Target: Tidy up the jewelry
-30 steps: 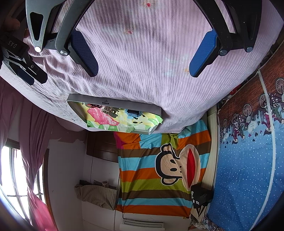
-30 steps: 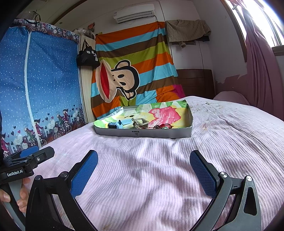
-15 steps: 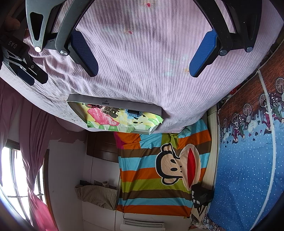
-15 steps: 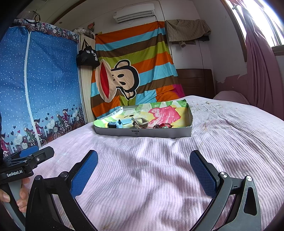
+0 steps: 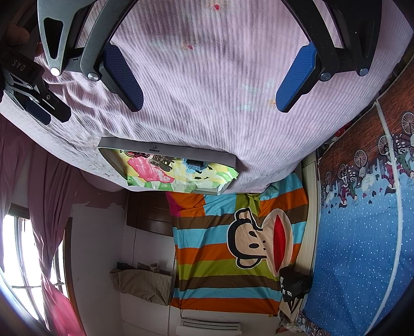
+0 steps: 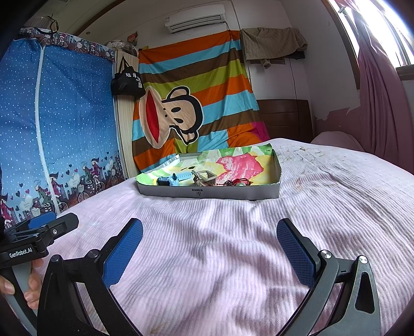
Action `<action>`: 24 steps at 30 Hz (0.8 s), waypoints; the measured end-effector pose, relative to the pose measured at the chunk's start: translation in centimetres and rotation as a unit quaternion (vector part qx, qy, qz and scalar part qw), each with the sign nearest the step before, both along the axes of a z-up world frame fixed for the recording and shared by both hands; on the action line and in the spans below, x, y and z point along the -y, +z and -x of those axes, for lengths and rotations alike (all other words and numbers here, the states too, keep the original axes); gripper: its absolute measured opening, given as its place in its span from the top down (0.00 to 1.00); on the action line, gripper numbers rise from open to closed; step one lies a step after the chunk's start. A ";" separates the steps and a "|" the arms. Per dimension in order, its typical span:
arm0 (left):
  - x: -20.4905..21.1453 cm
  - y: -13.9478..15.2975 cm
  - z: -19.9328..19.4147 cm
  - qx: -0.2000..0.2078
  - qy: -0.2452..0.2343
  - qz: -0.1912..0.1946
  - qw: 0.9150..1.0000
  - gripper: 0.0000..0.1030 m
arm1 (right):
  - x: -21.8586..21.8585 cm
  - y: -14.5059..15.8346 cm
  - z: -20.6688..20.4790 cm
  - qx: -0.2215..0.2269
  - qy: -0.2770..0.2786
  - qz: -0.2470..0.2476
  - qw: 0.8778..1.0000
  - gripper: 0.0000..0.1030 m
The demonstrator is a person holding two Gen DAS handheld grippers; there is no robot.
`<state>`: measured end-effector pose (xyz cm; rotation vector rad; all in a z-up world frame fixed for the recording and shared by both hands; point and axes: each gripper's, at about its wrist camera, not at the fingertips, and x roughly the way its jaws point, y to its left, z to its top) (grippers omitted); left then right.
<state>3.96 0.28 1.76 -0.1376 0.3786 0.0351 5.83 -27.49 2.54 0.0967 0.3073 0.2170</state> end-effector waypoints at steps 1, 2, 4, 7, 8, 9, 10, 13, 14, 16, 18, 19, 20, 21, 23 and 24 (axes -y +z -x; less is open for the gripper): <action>0.0 0.0 0.0 0.000 0.000 0.000 1.000 0.00 | 0.0 0.0 0.0 0.000 0.000 0.000 1.000 0.01; 0.0 0.0 0.0 -0.001 0.000 0.000 1.000 0.00 | 0.0 0.0 0.0 0.000 0.000 0.000 1.000 0.01; 0.0 0.0 -0.1 -0.002 -0.001 -0.001 1.000 0.00 | 0.0 0.0 0.0 -0.001 0.000 0.000 1.000 0.01; 0.1 0.0 -0.1 -0.001 -0.001 -0.001 1.000 0.00 | 0.0 0.0 0.0 0.000 0.000 0.000 1.000 0.01; 0.1 0.0 -0.1 -0.001 -0.001 -0.001 1.000 0.00 | 0.0 0.0 0.0 0.000 0.000 0.000 1.000 0.01; 0.0 0.0 -0.1 -0.001 -0.001 -0.001 1.000 0.00 | 0.0 0.0 0.0 -0.001 0.000 0.000 1.000 0.01; 0.1 0.0 -0.1 -0.001 -0.001 -0.001 1.000 0.00 | 0.0 0.0 0.0 0.000 0.000 0.000 1.000 0.01; 0.1 0.0 -0.1 -0.001 -0.001 -0.001 1.000 0.00 | 0.0 0.0 0.0 -0.001 0.000 0.000 1.000 0.01; 0.1 0.0 -0.1 -0.001 -0.001 -0.001 1.000 0.00 | 0.0 0.0 0.0 -0.001 0.000 0.000 1.000 0.01; 0.1 0.0 -0.1 -0.001 -0.001 -0.001 1.000 0.00 | 0.0 0.1 0.0 -0.001 0.000 0.000 1.000 0.01; 0.1 0.0 -0.1 -0.002 -0.001 -0.001 1.000 0.00 | 0.0 0.0 0.0 -0.001 0.000 -0.001 1.000 0.01; 0.1 0.0 -0.1 -0.001 -0.001 -0.001 1.000 0.00 | 0.0 0.1 0.0 -0.001 0.000 0.000 1.000 0.01; 0.1 0.0 -0.1 -0.001 -0.001 -0.001 1.000 0.00 | 0.0 0.1 0.0 -0.001 0.000 0.000 1.000 0.01; 0.1 0.0 -0.1 -0.001 -0.001 -0.001 1.000 0.00 | 0.0 0.0 0.0 -0.001 0.000 0.000 1.000 0.01; 0.1 0.0 -0.1 -0.001 -0.001 -0.001 1.000 0.00 | 0.0 0.1 0.0 -0.001 0.000 0.000 1.000 0.01; 0.1 0.0 -0.1 -0.001 -0.001 -0.001 1.000 0.00 | 0.0 0.1 0.0 -0.001 0.000 0.000 1.000 0.01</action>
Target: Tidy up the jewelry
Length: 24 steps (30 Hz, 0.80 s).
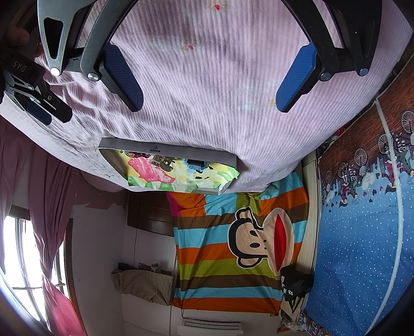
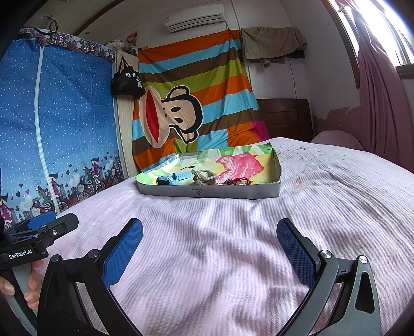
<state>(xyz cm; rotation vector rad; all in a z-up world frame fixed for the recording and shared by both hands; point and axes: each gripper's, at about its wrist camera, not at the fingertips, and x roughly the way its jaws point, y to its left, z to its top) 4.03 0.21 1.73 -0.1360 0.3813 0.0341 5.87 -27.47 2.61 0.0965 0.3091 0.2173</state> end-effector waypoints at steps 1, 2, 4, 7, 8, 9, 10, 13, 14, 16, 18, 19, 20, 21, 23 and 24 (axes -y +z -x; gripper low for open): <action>0.0 0.0 0.0 0.000 0.000 0.000 1.000 0.00 | 0.0 0.0 0.0 0.000 0.000 0.000 1.000 0.01; 0.0 0.0 0.0 0.000 0.000 0.001 1.000 0.00 | 0.0 0.0 0.0 0.000 0.000 0.000 1.000 0.01; 0.0 0.0 0.0 -0.001 0.000 0.002 1.000 0.00 | 0.1 0.1 0.0 0.000 0.000 0.000 1.000 0.01; 0.0 0.0 0.0 -0.001 0.000 0.003 1.000 0.00 | 0.1 0.1 0.0 0.000 0.000 0.000 1.000 0.01; 0.0 0.1 0.0 -0.001 0.001 0.004 1.000 0.00 | 0.1 0.1 0.0 0.000 0.000 0.000 1.000 0.01; 0.0 0.1 -0.1 -0.001 0.001 0.005 1.000 0.00 | 0.0 0.1 0.0 0.000 0.000 0.000 1.000 0.01; 0.0 0.2 -0.1 0.000 0.000 0.006 1.000 0.00 | 0.1 0.1 0.0 0.000 0.000 0.000 1.000 0.01; 0.0 0.2 -0.1 0.001 0.002 0.003 1.000 0.00 | 0.1 0.1 0.0 0.000 0.000 0.000 1.000 0.01; 0.0 0.2 -0.1 0.001 0.003 0.001 1.000 0.00 | 0.1 0.1 0.0 0.000 0.000 0.000 1.000 0.01; 0.0 0.3 -0.1 0.002 0.006 -0.003 1.000 0.00 | 0.0 0.1 0.0 -0.001 0.000 0.000 1.000 0.01; 0.0 0.3 -0.1 0.002 0.009 -0.007 1.000 0.00 | 0.0 0.1 0.0 -0.001 0.000 0.000 1.000 0.01; 0.0 0.2 -0.1 0.002 0.010 -0.008 1.000 0.00 | 0.1 0.1 0.0 -0.001 0.000 0.000 1.000 0.01; 0.0 0.2 -0.2 0.002 0.011 -0.009 1.000 0.00 | 0.1 0.1 0.0 -0.001 0.000 0.000 1.000 0.01; -0.1 0.2 -0.2 0.001 0.011 -0.010 1.000 0.00 | 0.0 0.1 0.0 -0.001 0.000 0.000 1.000 0.01; 0.0 0.2 -0.1 0.002 0.011 -0.010 1.000 0.00 | 0.1 0.1 0.0 -0.001 0.000 -0.001 1.000 0.01; 0.0 0.2 -0.1 0.002 0.011 -0.010 1.000 0.00 | 0.0 0.1 0.0 -0.001 0.000 -0.001 1.000 0.01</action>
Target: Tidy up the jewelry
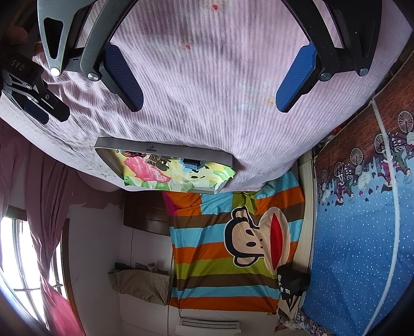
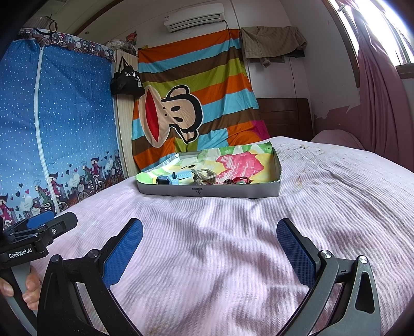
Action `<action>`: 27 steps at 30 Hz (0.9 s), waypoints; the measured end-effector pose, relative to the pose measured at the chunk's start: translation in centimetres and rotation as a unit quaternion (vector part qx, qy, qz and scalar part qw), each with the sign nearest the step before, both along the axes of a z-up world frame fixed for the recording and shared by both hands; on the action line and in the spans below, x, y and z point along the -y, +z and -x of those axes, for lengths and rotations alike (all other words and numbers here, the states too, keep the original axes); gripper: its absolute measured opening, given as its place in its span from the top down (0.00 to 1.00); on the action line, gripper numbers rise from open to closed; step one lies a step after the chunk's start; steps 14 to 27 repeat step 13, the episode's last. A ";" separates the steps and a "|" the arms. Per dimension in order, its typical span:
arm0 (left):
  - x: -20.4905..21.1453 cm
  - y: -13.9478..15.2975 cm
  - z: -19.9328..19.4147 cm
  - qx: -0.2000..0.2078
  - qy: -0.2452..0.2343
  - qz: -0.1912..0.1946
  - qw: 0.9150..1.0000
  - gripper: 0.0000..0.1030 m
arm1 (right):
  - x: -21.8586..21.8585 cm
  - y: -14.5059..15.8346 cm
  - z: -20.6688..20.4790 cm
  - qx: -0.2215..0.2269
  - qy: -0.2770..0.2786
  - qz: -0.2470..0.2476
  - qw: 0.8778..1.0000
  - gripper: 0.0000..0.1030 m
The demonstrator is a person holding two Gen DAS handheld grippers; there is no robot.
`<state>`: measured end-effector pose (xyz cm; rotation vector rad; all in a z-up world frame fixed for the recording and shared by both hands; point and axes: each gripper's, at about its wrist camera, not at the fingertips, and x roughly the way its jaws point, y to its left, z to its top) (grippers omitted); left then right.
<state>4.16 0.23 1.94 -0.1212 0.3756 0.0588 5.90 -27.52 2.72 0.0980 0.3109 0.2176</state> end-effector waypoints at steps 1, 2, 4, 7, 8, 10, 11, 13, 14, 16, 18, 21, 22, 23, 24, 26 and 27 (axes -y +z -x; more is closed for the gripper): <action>0.0 0.0 0.0 0.000 0.000 0.000 1.000 0.00 | 0.0 0.0 0.0 0.000 0.000 0.000 1.000 0.01; 0.0 0.0 0.0 0.000 0.000 0.000 1.000 0.00 | 0.0 0.0 0.0 0.000 0.000 0.000 1.000 0.01; 0.0 0.0 0.0 0.000 0.000 0.000 1.000 0.00 | 0.0 0.0 0.0 0.000 0.000 0.000 1.000 0.01; 0.0 0.0 0.0 0.000 0.001 0.000 1.000 0.00 | 0.0 0.1 0.0 0.000 0.000 0.000 1.000 0.01; 0.0 0.0 0.0 0.000 0.000 0.000 1.000 0.00 | 0.0 0.1 0.0 0.000 0.000 0.000 1.000 0.01; 0.0 0.0 0.0 -0.001 0.000 0.000 1.000 0.00 | 0.0 0.0 0.0 0.000 0.000 0.000 1.000 0.01; 0.0 0.0 -0.1 -0.001 0.000 0.000 1.000 0.00 | 0.0 0.1 0.0 0.000 0.000 0.000 1.000 0.01; 0.0 0.0 0.0 -0.001 0.000 0.000 1.000 0.00 | 0.0 0.1 0.0 -0.001 0.000 0.000 1.000 0.01; 0.0 0.0 0.0 -0.001 0.000 0.000 1.000 0.00 | 0.0 0.1 0.0 -0.001 0.000 0.000 1.000 0.01; 0.0 0.0 0.0 -0.001 0.000 0.000 1.000 0.00 | 0.0 0.1 0.0 -0.001 0.000 0.000 1.000 0.01; 0.0 0.0 0.0 -0.001 0.000 0.000 1.000 0.00 | 0.0 0.1 0.0 -0.001 0.000 0.000 1.000 0.01; 0.0 0.0 0.0 -0.001 0.000 0.000 1.000 0.00 | 0.0 0.1 0.0 -0.001 0.000 0.000 1.000 0.01; 0.0 0.0 0.0 -0.001 0.000 0.000 1.000 0.00 | 0.0 0.1 0.0 -0.001 0.000 0.000 1.000 0.01; 0.0 0.0 0.0 -0.001 0.000 0.000 1.000 0.00 | 0.0 0.1 0.0 -0.001 0.000 0.000 1.000 0.01; 0.0 0.0 0.0 -0.001 0.000 0.000 1.000 0.00 | 0.0 0.1 0.0 -0.001 0.000 0.000 1.000 0.01; 0.0 0.0 0.0 -0.001 0.000 0.000 1.000 0.00 | 0.0 0.1 0.0 -0.001 0.000 0.000 1.000 0.01; 0.0 0.0 0.0 -0.001 0.000 0.000 1.000 0.00 | 0.0 0.1 0.0 -0.001 0.000 0.000 1.000 0.01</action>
